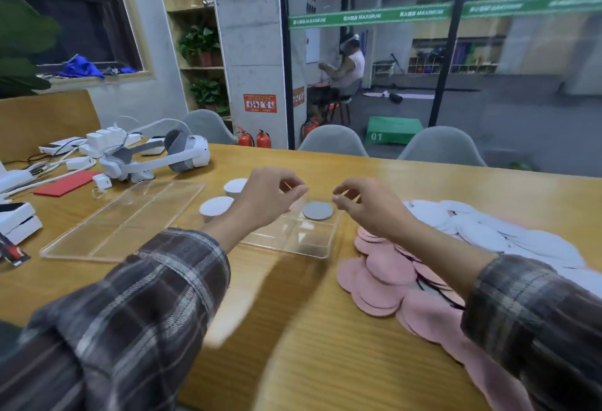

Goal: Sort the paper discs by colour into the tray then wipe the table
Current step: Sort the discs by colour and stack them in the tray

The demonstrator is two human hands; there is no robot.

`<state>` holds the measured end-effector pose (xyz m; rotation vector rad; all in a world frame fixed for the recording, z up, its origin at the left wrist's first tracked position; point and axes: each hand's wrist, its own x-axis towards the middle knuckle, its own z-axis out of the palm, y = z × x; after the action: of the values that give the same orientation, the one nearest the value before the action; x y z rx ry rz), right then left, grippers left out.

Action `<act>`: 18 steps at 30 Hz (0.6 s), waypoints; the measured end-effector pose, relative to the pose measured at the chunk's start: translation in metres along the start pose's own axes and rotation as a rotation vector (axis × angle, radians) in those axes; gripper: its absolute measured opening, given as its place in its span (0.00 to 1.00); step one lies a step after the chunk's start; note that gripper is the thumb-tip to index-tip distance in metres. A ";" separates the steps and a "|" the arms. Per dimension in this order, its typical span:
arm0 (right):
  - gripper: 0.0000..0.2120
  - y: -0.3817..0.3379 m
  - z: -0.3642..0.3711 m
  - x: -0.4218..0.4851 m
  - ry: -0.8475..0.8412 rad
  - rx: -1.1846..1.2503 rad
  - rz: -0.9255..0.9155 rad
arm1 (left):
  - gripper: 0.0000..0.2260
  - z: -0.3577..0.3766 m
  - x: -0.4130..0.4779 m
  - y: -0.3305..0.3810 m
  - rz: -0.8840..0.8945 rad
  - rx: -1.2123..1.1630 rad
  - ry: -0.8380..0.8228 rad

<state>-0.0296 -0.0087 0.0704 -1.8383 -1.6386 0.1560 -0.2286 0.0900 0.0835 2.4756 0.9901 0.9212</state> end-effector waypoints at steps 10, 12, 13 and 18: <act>0.09 0.090 -0.079 -0.094 0.116 -0.037 0.100 | 0.06 0.105 0.001 0.090 0.130 -0.087 -0.220; 0.10 0.104 -0.086 -0.113 0.149 -0.058 0.105 | 0.07 0.125 -0.001 0.105 0.155 -0.106 -0.232; 0.10 0.111 -0.088 -0.124 0.168 -0.069 0.110 | 0.07 0.134 -0.002 0.111 0.163 -0.113 -0.236; 0.11 0.140 -0.090 -0.165 0.228 -0.120 0.083 | 0.18 0.165 -0.006 0.136 0.255 -0.103 -0.231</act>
<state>0.0987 -0.1955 0.0099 -1.9361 -1.4424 -0.1150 -0.0536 -0.0192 0.0269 2.5860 0.5480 0.7142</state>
